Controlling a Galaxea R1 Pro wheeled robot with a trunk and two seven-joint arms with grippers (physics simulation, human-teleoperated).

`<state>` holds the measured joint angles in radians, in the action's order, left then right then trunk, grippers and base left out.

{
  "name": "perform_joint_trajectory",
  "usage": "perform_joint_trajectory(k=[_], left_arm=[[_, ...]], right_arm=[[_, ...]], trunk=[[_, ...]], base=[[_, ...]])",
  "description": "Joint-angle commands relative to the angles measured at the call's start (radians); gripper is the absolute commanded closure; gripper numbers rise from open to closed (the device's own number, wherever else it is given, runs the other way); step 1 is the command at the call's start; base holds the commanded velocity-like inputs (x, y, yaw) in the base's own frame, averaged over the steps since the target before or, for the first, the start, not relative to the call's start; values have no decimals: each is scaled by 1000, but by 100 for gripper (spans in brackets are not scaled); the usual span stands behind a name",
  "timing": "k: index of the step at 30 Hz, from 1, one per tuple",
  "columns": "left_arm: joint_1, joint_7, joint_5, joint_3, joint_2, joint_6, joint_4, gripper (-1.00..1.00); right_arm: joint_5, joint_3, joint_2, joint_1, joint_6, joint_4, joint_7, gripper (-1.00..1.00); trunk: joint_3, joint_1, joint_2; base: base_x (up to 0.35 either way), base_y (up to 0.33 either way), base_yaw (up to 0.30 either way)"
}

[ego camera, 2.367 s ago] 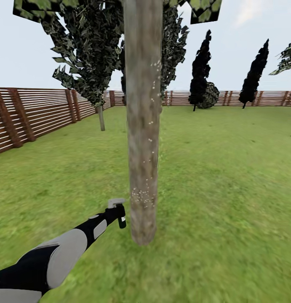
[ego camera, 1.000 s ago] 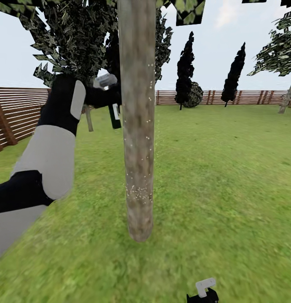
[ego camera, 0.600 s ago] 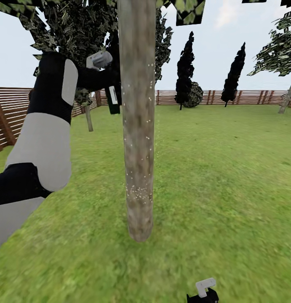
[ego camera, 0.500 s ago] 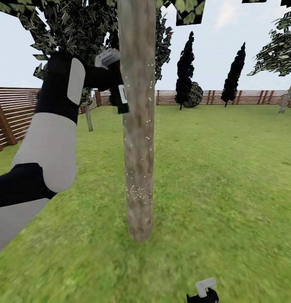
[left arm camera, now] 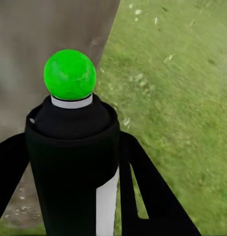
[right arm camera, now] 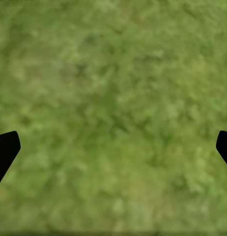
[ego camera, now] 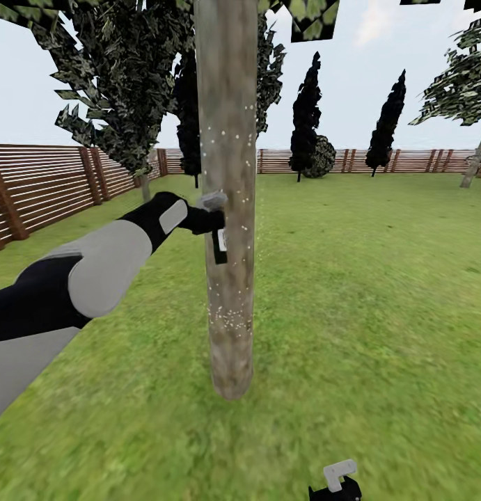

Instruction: In the garden, pick up the pesticide atomizer on the floor and spray pesticide onto both trees until each tree trunk is fully covered.

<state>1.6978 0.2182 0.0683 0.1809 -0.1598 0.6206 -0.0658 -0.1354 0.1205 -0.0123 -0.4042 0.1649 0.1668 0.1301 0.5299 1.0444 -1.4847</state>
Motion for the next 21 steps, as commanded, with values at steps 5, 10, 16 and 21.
perform_joint_trajectory(k=[5, 10, 16, 21], left_arm=[[0, -48, -94, 8, 32, -20, 10, 100], [-133, -49, -99, 9, 39, -180, 36, 100], [-452, -49, -99, 9, 22, -447, 38, 100], [-657, -48, -99, 9, 17, -606, 38, 100]], right_arm=[[-8, 5, 0, -1, 1, -1, 8, -100], [-9, 5, 0, -1, 1, -1, 8, -100], [-9, 2, 6, -1, 6, -151, 8, -100], [-9, 2, 6, -1, 5, -190, 9, -100]], trunk=[[1, 0, -1], [1, 0, -1], [1, 0, -1], [1, 0, -1]], base=[[0, 0, 0], [0, 0, 0], [0, 0, 0], [0, 0, 0]])
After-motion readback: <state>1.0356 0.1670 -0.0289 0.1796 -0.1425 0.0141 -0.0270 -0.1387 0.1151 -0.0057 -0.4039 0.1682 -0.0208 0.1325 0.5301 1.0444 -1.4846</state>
